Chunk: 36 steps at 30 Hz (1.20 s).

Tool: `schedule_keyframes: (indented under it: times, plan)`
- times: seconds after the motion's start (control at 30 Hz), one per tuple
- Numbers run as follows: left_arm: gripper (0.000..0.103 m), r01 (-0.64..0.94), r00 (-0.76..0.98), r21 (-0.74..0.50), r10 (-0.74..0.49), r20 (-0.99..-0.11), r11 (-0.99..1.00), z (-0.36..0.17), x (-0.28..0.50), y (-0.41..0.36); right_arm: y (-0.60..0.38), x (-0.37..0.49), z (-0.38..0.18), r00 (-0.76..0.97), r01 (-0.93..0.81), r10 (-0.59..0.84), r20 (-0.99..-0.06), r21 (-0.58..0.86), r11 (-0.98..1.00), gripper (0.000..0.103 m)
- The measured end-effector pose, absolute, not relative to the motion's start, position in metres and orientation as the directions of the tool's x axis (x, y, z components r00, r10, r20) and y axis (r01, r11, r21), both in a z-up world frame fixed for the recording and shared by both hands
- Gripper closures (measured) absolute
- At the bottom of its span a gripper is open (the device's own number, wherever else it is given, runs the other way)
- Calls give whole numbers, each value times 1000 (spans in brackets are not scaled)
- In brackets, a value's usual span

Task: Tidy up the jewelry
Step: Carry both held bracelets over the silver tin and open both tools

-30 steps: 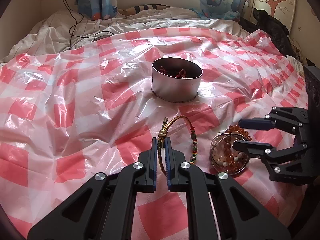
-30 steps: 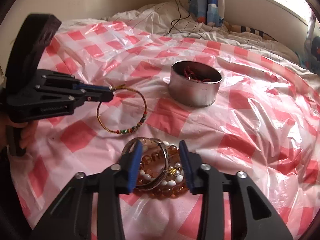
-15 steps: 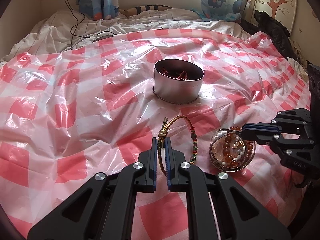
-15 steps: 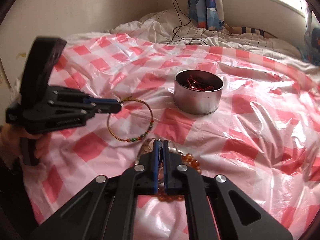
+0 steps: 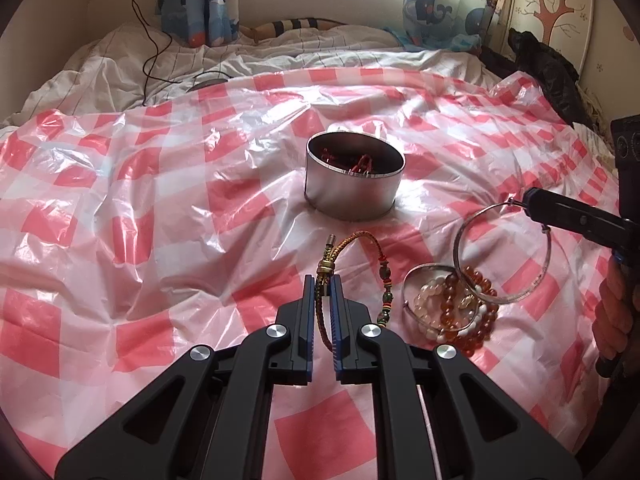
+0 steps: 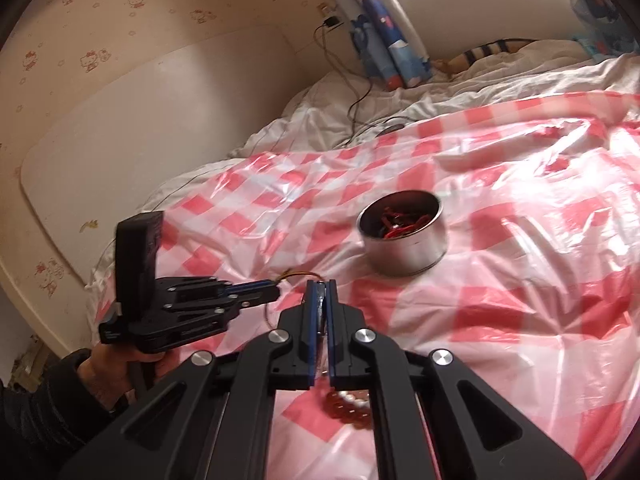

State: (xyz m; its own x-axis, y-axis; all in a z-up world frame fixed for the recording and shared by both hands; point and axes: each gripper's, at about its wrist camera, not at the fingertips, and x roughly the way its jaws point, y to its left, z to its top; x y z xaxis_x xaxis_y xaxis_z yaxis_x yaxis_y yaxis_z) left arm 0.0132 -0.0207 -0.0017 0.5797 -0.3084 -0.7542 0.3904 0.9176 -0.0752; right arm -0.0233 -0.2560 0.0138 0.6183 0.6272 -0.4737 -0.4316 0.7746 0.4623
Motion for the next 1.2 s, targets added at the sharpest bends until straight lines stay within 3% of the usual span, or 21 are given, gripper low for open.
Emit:
schedule_keyframes:
  times: [0.37, 1.2]
  plan:
    - [96, 427, 636, -91, -370, -677, 900, 26, 8, -41, -286, -21, 21, 697, -342, 541, -470, 446, 827, 98]
    - [96, 352, 669, -184, -384, -636, 918, 32, 70, -70, -320, 29, 30, 774, -248, 487, -405, 514, 821, 98]
